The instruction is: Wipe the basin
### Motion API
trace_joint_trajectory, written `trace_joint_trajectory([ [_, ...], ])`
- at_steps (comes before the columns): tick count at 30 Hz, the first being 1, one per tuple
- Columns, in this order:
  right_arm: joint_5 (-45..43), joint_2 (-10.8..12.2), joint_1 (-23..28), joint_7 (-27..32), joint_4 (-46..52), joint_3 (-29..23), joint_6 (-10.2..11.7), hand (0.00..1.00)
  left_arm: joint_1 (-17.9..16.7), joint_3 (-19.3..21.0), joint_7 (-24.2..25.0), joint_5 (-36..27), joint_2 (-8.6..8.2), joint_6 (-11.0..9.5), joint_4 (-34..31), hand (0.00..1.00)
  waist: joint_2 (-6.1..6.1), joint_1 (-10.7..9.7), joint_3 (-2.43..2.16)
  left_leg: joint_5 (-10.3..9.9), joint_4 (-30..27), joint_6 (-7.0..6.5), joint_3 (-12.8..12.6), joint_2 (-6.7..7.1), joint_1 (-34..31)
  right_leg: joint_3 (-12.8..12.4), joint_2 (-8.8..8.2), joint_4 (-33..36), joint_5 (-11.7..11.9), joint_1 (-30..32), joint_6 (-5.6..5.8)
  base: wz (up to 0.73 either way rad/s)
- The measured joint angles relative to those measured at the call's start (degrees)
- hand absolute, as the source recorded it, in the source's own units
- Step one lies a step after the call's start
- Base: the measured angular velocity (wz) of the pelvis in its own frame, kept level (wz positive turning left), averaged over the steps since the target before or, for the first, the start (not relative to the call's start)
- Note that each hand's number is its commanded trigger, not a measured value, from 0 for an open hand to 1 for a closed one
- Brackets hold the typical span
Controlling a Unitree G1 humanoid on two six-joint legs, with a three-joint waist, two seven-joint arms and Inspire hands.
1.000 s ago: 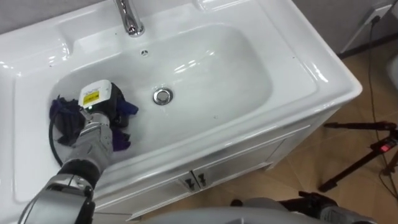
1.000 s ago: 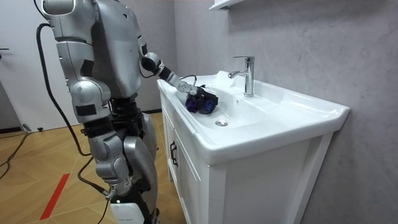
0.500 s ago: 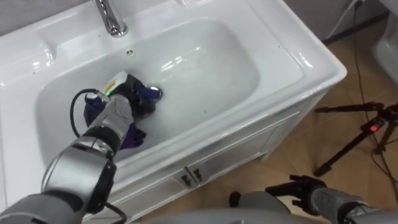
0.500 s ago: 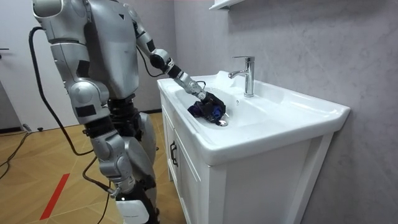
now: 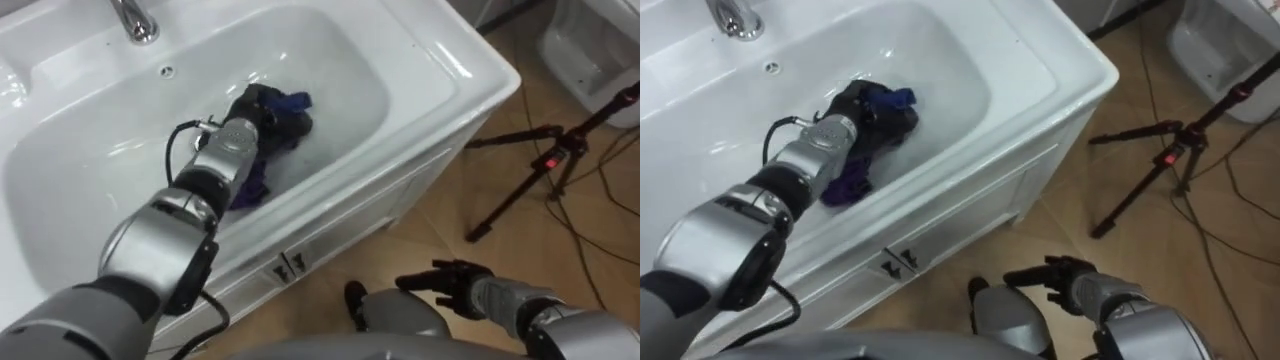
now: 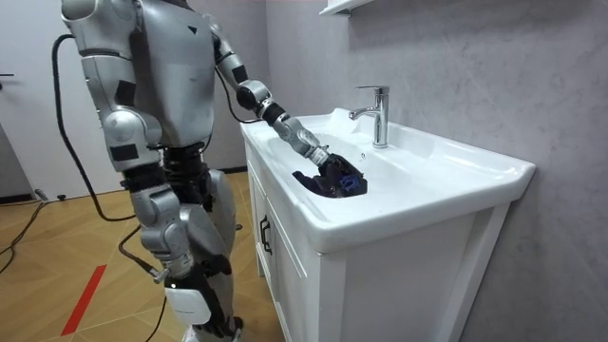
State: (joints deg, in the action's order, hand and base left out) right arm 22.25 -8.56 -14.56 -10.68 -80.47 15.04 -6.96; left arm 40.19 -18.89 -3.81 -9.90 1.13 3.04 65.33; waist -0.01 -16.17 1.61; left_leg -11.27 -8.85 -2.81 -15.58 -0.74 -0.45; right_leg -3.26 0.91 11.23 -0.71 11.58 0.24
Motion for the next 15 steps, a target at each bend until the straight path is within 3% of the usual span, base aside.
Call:
trace_joint_trajectory([
  [3,-0.09,0.05,-0.04,-0.02,0.07,0.10,0.05,0.00,0.13,-1.00,2.66,-5.49,0.49,0.34,-0.59,1.00,0.25,-0.47,-0.09,-0.33,-0.19,-0.17,0.18,-0.10,0.16,-0.12,0.12,-0.70,0.06,-0.55,0.16,0.11],
  [5,-0.10,-0.02,-0.08,-0.03,0.47,0.68,0.18,0.00,0.16,-2.81,2.75,-9.39,0.59,1.81,-2.83,1.00,0.28,-0.53,-0.10,-0.53,-0.25,-0.39,0.72,0.00,-0.12,0.51,-0.14,-0.87,-0.10,-0.53,0.40,0.14],
  [11,-0.05,0.06,-0.13,0.17,0.80,1.81,1.44,0.00,0.15,-4.01,3.32,-10.22,0.24,4.20,-9.29,1.00,0.61,-1.01,-0.18,-0.73,-0.62,-0.65,2.41,0.13,-1.65,2.43,-0.76,-1.56,-0.11,-0.17,0.51,0.14],
  [15,0.24,0.05,-0.06,0.13,0.51,1.84,1.80,0.00,0.24,-3.97,3.42,-10.77,-0.13,4.22,-12.53,1.00,0.96,-1.11,-0.18,-0.74,-0.75,-0.66,2.82,0.12,-1.98,2.45,-0.76,-1.61,-0.11,-0.07,0.51,0.02],
])
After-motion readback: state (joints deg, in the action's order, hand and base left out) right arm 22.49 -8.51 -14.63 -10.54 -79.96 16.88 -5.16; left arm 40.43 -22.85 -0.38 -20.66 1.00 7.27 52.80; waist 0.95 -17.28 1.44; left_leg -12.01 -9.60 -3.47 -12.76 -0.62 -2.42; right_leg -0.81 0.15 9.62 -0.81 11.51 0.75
